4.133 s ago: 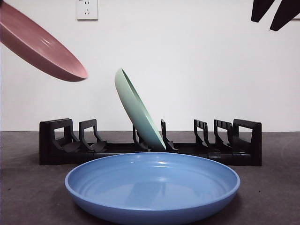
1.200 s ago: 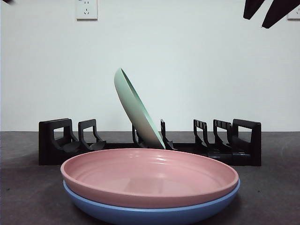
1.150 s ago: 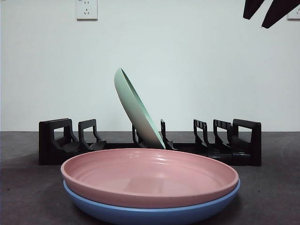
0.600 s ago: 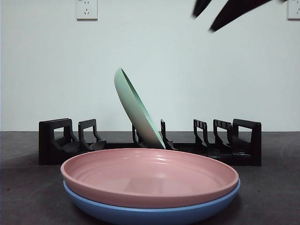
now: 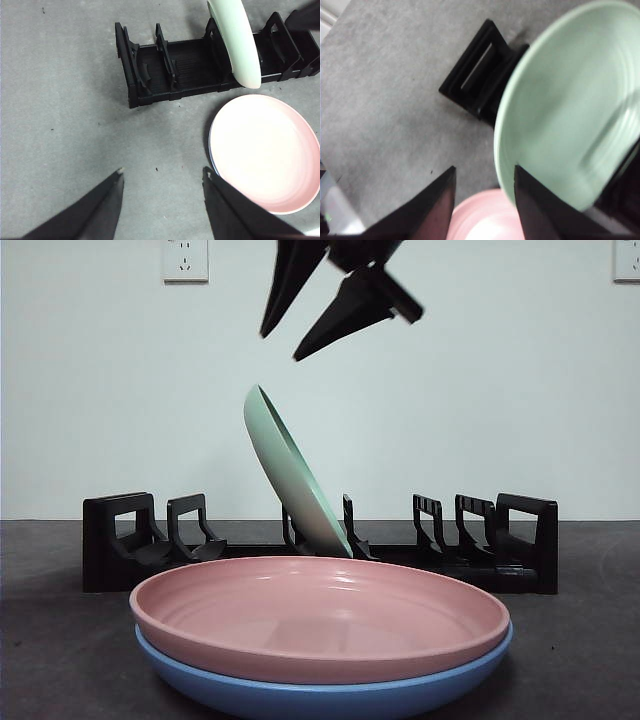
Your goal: Place the plate
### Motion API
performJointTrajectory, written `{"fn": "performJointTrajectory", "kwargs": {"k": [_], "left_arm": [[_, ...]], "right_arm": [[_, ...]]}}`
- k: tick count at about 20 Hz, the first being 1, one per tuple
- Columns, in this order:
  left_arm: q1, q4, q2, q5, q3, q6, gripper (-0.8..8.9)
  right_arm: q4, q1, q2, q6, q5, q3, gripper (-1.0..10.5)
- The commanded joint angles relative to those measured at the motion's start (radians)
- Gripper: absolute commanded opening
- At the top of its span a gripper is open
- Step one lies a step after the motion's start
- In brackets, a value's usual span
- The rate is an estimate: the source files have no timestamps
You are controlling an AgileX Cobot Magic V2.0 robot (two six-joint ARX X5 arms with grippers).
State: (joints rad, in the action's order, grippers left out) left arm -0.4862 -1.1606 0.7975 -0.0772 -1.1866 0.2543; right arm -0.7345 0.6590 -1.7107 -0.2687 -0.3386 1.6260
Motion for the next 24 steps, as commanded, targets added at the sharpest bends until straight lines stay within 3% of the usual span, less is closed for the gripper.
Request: {"fn": "performJointTrajectory", "kwargs": {"k": [1,12,16,21,24], "left_arm": [[-0.003,0.006,0.005,-0.003,-0.015,-0.006,2.48],[-0.003,0.007,0.005,-0.003,-0.015,-0.007,2.49],[-0.003,0.007,0.005,-0.003,-0.015,-0.006,2.49],[-0.003,0.008,0.005,-0.003,-0.015,-0.007,2.49],[-0.003,0.008,0.005,-0.003,-0.015,-0.007,2.48]], "right_arm": [[0.000,0.005,-0.078,0.022,-0.002,0.082,1.8],[0.038,0.006,-0.205,0.040,-0.002,0.130,1.8],[0.030,0.006,-0.220,0.040,-0.003,0.130,0.3],[0.022,0.006,-0.224,0.032,-0.004,0.132,0.1],[-0.072,0.003,-0.219,0.040,-0.006,0.193,0.1]]}}
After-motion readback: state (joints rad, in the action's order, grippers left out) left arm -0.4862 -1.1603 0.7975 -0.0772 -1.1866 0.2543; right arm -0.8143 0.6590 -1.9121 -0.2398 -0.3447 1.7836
